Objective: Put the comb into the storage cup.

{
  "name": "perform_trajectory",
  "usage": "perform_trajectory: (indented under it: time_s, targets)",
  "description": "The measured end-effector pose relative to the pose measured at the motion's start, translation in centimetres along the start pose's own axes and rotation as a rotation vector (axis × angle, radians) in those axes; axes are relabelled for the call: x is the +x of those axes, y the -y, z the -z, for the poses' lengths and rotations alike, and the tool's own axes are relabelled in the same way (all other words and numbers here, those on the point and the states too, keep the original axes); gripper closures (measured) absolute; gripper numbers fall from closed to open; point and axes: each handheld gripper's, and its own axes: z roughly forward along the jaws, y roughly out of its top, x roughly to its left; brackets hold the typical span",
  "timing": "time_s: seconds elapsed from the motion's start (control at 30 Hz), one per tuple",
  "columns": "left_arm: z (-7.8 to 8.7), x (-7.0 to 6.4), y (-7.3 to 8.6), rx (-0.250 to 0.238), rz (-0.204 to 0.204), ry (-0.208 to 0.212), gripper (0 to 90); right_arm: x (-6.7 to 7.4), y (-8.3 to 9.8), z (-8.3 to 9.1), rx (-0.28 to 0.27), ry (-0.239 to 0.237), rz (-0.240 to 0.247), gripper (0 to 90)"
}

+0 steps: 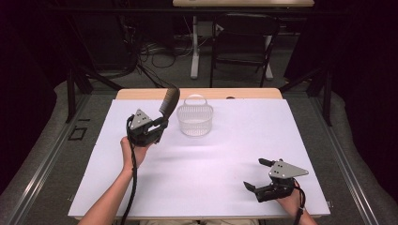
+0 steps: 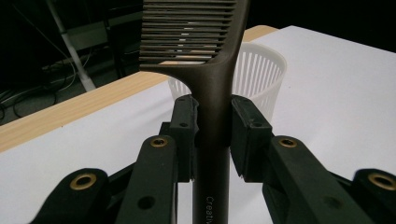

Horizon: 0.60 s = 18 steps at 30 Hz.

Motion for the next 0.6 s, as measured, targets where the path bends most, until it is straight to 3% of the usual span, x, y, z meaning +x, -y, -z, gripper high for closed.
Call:
perform_trajectory:
  time_s: [0.6]
  targets:
    - [-0.54, 0.47, -0.56, -0.018, 0.018, -0.011, 72.4, 0.07, -0.01, -0.01, 0.007, 0.002, 0.009, 1.9]
